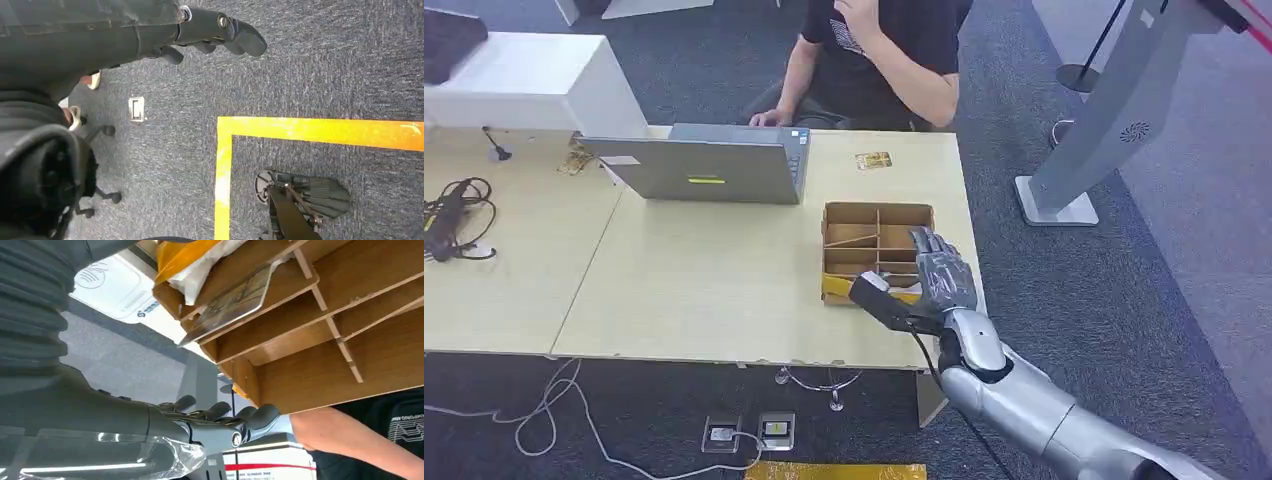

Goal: Pass the card to the sensor for recognition and then transmit it.

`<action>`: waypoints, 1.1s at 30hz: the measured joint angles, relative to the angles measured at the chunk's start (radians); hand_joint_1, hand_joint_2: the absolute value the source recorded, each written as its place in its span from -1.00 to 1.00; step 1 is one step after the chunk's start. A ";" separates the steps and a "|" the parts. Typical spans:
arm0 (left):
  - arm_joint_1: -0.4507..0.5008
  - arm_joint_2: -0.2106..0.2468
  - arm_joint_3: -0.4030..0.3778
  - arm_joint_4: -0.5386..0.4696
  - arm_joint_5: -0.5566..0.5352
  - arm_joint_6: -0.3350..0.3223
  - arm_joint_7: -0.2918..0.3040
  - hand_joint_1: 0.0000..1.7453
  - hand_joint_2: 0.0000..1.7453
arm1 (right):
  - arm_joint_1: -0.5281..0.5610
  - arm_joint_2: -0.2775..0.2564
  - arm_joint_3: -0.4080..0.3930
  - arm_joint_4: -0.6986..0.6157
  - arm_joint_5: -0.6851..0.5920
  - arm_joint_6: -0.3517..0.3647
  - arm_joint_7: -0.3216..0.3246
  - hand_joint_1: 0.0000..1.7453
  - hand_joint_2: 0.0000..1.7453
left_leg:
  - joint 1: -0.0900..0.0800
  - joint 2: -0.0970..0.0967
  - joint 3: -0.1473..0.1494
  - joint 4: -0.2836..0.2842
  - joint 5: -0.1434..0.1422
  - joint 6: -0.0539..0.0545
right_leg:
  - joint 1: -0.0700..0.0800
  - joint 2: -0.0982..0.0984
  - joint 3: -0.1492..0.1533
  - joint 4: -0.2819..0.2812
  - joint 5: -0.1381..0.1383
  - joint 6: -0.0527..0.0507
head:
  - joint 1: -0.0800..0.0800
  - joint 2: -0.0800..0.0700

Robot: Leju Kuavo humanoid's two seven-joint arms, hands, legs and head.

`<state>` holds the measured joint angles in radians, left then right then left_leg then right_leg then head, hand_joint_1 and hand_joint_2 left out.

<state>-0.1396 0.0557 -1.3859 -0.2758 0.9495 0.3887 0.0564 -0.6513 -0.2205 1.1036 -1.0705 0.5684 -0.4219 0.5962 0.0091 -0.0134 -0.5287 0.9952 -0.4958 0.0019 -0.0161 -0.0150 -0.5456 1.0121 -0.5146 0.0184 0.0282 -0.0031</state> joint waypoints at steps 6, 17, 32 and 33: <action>0.002 -0.001 0.000 0.000 0.001 -0.003 0.001 -1.00 -1.00 | -0.012 0.022 0.010 0.026 -0.006 -0.002 -0.047 -1.00 1.00 | 0.000 0.000 0.000 0.000 0.000 0.000 | 0.000 0.000 0.000 0.000 0.000 0.000 | 0.000 0.000; 0.002 -0.002 0.000 0.000 0.001 -0.003 0.000 -1.00 -1.00 | -0.026 0.051 0.032 0.049 -0.009 0.000 -0.067 -1.00 1.00 | 0.000 0.000 0.000 0.000 0.000 0.000 | 0.000 0.000 0.000 0.000 0.000 0.000 | 0.000 0.000; 0.000 -0.002 0.000 0.001 -0.003 -0.009 0.001 -1.00 -1.00 | -0.033 0.052 0.032 0.097 0.019 -0.011 -0.052 -1.00 1.00 | 0.000 0.000 0.000 0.000 0.000 0.000 | 0.000 0.000 0.000 0.000 0.000 0.000 | 0.000 0.000; 0.000 -0.002 0.000 0.001 -0.004 -0.009 0.001 -1.00 -1.00 | -0.033 0.052 0.032 0.100 0.022 -0.011 -0.051 -1.00 1.00 | 0.000 0.000 0.000 0.000 0.000 0.000 | 0.000 0.000 0.000 0.000 0.000 0.000 | 0.000 0.000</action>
<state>-0.1394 0.0542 -1.3859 -0.2750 0.9453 0.3796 0.0576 -0.6841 -0.1686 1.1353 -0.9709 0.5901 -0.4329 0.5455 0.0091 -0.0133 -0.5285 0.9953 -0.4957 0.0018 -0.0161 -0.0146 -0.5458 1.0121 -0.5146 0.0184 0.0286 -0.0031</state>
